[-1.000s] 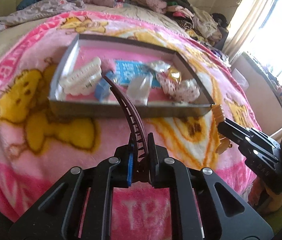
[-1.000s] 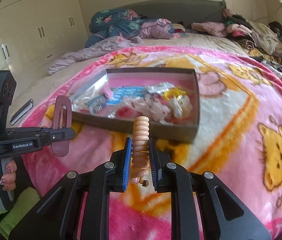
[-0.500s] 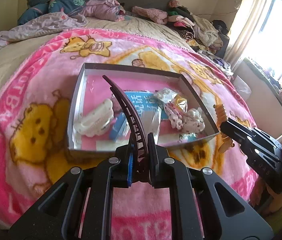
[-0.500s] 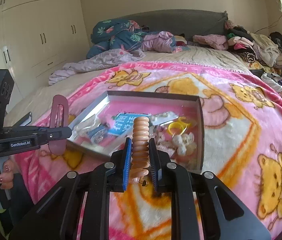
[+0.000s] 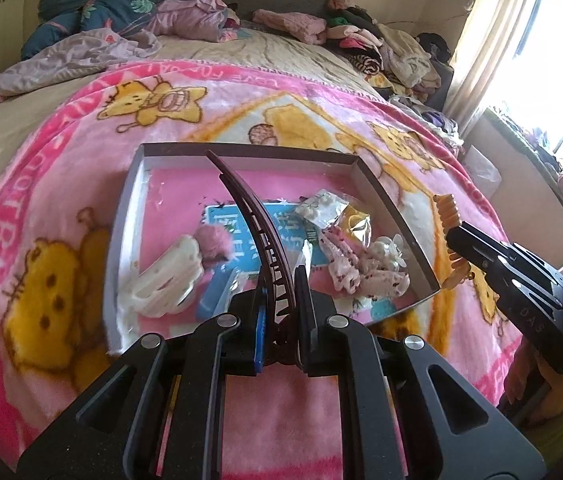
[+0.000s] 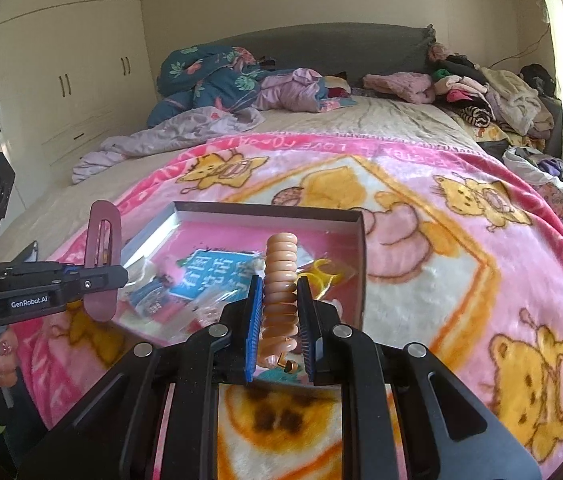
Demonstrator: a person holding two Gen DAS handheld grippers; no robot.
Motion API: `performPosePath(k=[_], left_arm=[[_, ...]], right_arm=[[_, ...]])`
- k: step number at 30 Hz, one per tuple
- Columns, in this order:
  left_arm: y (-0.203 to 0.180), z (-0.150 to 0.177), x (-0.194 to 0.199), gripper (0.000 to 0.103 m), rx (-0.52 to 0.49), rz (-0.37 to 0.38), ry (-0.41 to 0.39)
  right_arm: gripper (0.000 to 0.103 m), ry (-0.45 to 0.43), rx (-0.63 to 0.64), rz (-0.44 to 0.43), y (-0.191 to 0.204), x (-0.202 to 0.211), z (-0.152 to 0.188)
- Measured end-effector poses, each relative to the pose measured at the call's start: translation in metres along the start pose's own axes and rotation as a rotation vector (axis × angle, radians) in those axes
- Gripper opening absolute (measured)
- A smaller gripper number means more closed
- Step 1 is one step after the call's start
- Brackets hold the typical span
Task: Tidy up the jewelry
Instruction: 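Carry the hair tie and brown barrette over the tray with both tools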
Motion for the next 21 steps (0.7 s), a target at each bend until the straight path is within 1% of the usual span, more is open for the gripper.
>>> performPosePath(k=[6,12,21], left_arm=[[-0.012,-0.005,-0.019,0.006,-0.014,0.009,0.021],[-0.021,-0.006,-0.035,0.006,-0.039,0.011,0.040],[-0.025,-0.008,-0.056,0.006,-0.056,0.024,0.075]], right_arm=[[0.017,0.001,-0.013,0.017,-0.012,-0.006,-0.003],[0.017,0.022,-0.023,0.023,-0.020,-0.017,-0.003],[0.017,0.051,-0.030,0.006,-0.021,-0.037,-0.002]])
Point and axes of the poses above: each gripper's, at about its wrist camera, not at the fingertips, and x roughly against the way its jaws point, y to its left, z to its underside, the point moved 1 cm from there along -x, roughly the way its jaws point, and after that the axes turned 12 degrees about -z, right-handed, at the moved point
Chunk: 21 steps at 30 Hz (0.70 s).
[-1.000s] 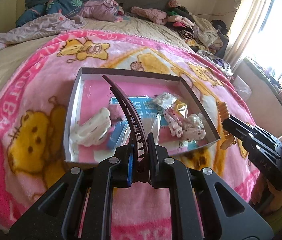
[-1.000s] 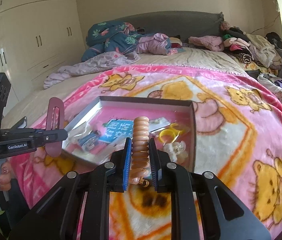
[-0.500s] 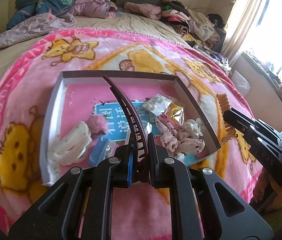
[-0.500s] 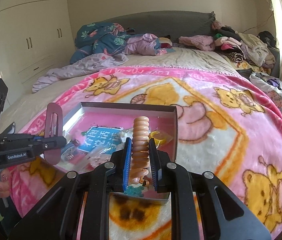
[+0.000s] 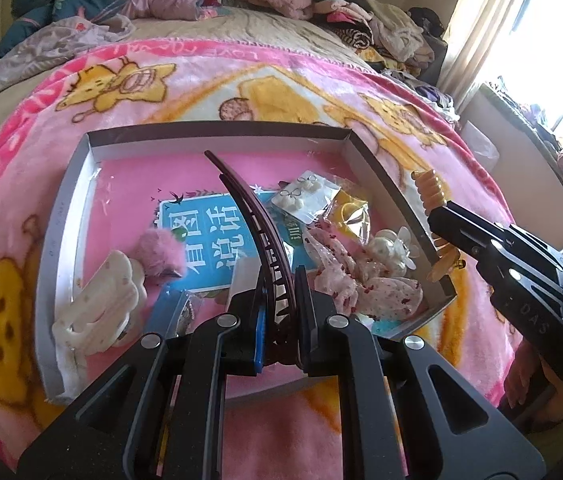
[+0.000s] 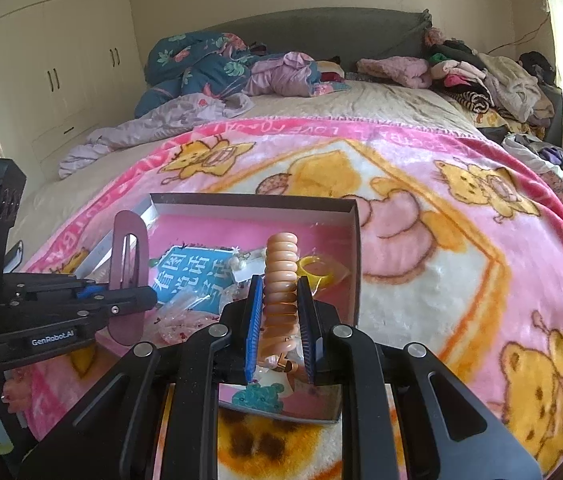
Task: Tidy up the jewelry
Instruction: 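Carry the hair tie and brown barrette over the tray with both tools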
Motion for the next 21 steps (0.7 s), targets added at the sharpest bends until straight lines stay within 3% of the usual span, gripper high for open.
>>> performPosePath(k=[21], left_arm=[[0.026,-0.005,-0.025,0.007,0.045,-0.020,0.043]], right_arm=[[0.017,0.119,0.033,-0.075,0.024,-0.050,0.021]])
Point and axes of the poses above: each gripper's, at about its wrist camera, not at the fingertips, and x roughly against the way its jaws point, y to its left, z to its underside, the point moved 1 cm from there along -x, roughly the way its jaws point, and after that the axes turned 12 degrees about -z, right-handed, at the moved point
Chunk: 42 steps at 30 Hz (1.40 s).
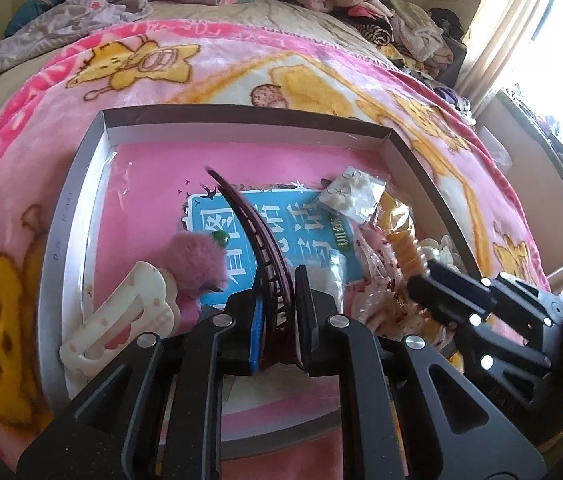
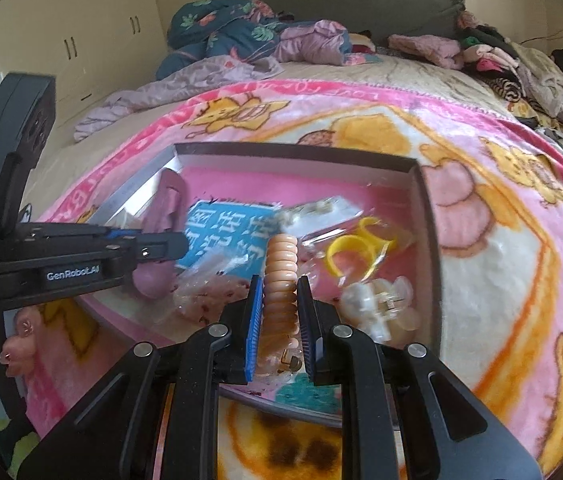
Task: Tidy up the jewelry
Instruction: 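Carry the hair tie and brown barrette over the tray with both tools, then open the right tool to drop the hair tie while the left tool releases the barrette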
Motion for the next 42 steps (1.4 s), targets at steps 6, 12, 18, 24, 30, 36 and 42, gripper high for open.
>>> performPosePath(k=[6,12,18,24,30,36,42], left_arm=[[0.000,0.000,-0.001,0.007,0.000,-0.002,0.000],[0.002,0.000,-0.002,0.007,0.005,-0.002,0.001],[0.003,0.001,0.001,0.013,0.008,0.003,0.001],[0.002,0.001,0.012,0.022,0.003,0.004,-0.012],[0.000,0.004,0.028,0.033,-0.004,-0.003,-0.027],[0.002,0.011,0.045,0.046,0.004,-0.008,-0.045],[0.005,0.023,0.065,0.058,0.013,-0.010,-0.070]], right_arm=[[0.018,0.020,0.000,-0.029,0.009,-0.006,0.004],[0.018,0.034,0.000,-0.025,0.010,-0.002,0.008],[0.025,0.032,-0.010,-0.013,0.009,0.008,0.015],[0.034,0.015,-0.012,0.005,0.009,0.022,0.018],[0.050,-0.018,-0.017,0.033,0.009,0.039,0.018],[0.068,-0.062,-0.022,0.061,0.012,0.057,0.018],[0.082,-0.097,-0.018,0.083,0.020,0.073,0.019]])
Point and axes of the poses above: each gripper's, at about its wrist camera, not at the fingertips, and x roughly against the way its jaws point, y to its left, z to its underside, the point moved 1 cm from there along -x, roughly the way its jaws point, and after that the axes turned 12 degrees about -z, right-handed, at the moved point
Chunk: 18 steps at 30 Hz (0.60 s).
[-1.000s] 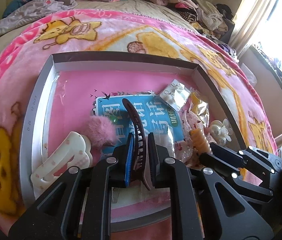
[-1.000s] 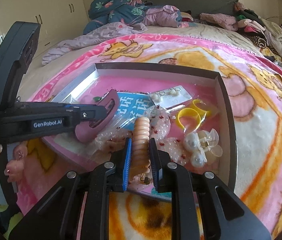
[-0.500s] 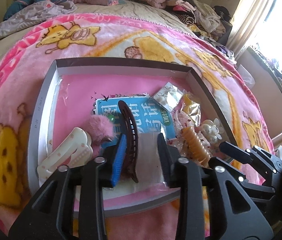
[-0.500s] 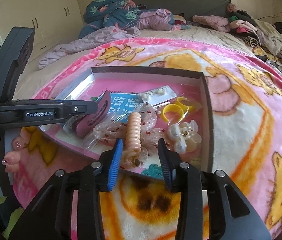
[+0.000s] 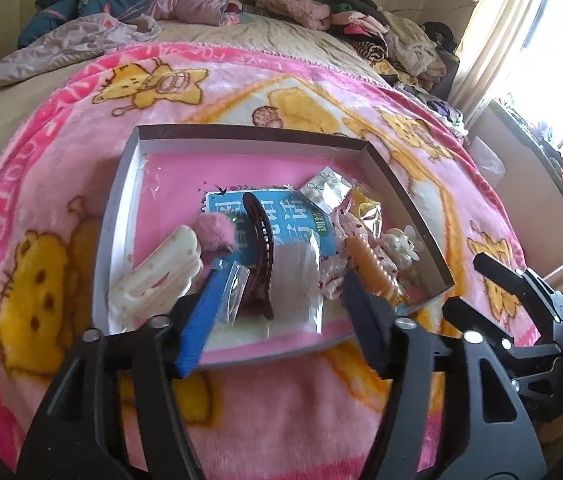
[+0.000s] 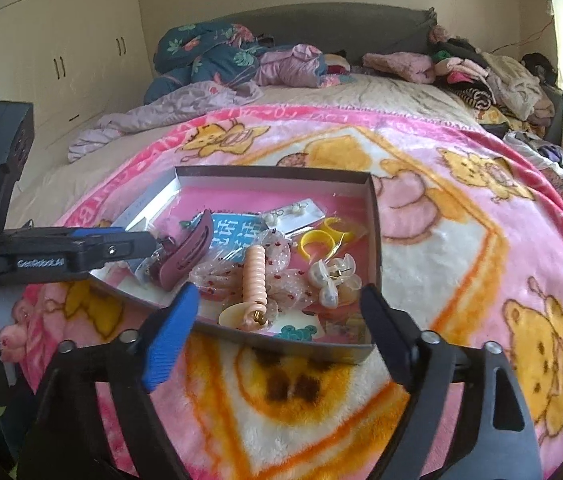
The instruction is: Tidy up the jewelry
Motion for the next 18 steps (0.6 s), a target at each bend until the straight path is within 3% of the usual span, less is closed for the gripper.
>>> performPosePath(k=[5,10,18], left_arm=[[0.003,0.008,0.016,0.067,0.002,-0.010,-0.027],[0.010,0.015,0.030,0.091,0.009,-0.028,-0.053],[0.018,0.026,0.045,0.092,0.012,-0.056,-0.068]], right_arm=[[0.089,-0.021,-0.003,0.006,0.007,0.012,0.003],[0.093,-0.038,-0.011,0.010,0.013,0.022,0.007],[0.094,-0.054,-0.016,0.018,0.020,0.035,0.014]])
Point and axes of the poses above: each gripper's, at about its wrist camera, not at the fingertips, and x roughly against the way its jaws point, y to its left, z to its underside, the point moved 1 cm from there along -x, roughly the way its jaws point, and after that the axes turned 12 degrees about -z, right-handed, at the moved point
